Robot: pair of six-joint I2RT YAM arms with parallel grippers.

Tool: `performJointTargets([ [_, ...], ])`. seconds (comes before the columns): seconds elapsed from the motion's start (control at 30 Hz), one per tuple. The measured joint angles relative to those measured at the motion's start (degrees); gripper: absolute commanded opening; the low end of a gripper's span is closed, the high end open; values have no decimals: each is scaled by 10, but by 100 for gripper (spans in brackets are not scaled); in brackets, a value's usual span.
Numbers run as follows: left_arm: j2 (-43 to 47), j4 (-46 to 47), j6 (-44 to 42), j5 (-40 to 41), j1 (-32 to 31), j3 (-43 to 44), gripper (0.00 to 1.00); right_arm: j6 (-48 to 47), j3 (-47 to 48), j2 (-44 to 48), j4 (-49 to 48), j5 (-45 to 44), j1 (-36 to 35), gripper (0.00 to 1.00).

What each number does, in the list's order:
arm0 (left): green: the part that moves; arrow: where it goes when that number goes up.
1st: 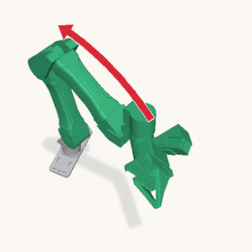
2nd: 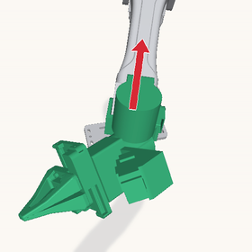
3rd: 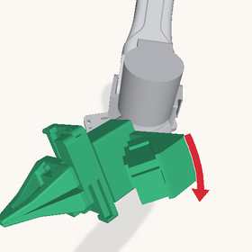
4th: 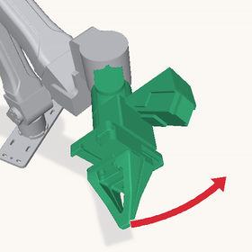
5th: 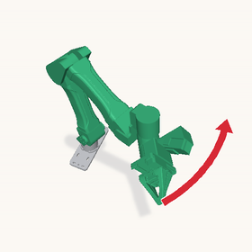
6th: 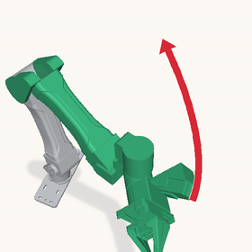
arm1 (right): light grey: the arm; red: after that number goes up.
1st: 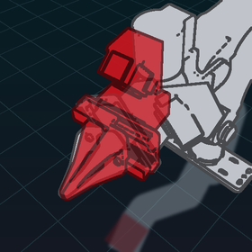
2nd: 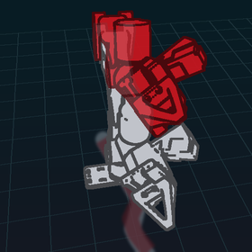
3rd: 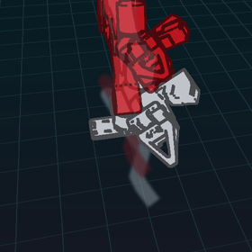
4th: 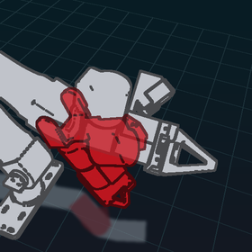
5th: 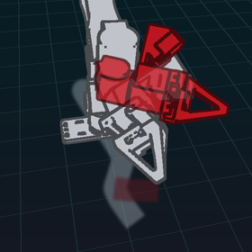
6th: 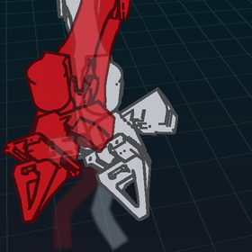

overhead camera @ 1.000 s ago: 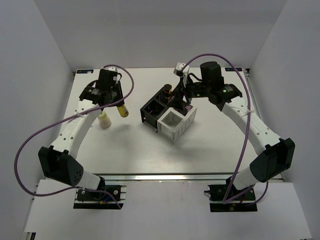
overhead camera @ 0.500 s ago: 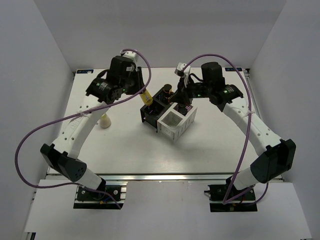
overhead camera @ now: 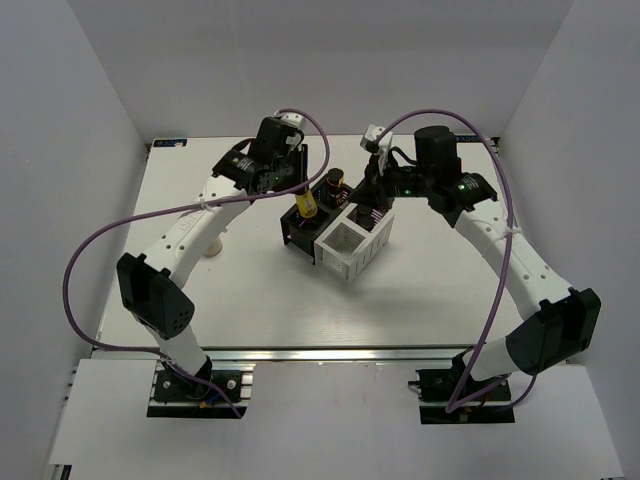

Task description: Organize the condiment bottles

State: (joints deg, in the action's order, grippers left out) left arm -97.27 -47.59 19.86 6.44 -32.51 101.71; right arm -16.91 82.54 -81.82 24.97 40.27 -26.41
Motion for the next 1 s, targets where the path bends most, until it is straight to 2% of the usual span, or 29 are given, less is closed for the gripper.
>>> performJointTargets([
  [0.37,-13,32,-17,8,-9,-43,0,0,-9,0,-3,0,2,14],
  [0.43,-17,36,-20,11,-12,-55,3,0,-9,0,-3,0,2,14],
  [0.57,-20,51,-28,23,-22,-85,17,0,-9,0,-4,0,3,14],
  [0.6,-20,55,-29,24,-24,-92,27,0,-9,0,-4,0,4,14],
  [0.67,-21,60,-30,26,-26,-101,36,0,-9,0,-5,0,4,15],
  [0.7,-21,62,-30,26,-27,-104,45,0,-9,0,-5,0,4,15],
  [0.83,-25,76,-35,29,-29,-110,62,-1,-9,0,-5,0,5,18],
  [0.9,-25,86,-34,30,-29,-109,69,-1,-10,0,-5,0,5,24],
  [1.0,-25,97,-33,32,-29,-109,72,-3,-14,1,-5,0,5,38],
])
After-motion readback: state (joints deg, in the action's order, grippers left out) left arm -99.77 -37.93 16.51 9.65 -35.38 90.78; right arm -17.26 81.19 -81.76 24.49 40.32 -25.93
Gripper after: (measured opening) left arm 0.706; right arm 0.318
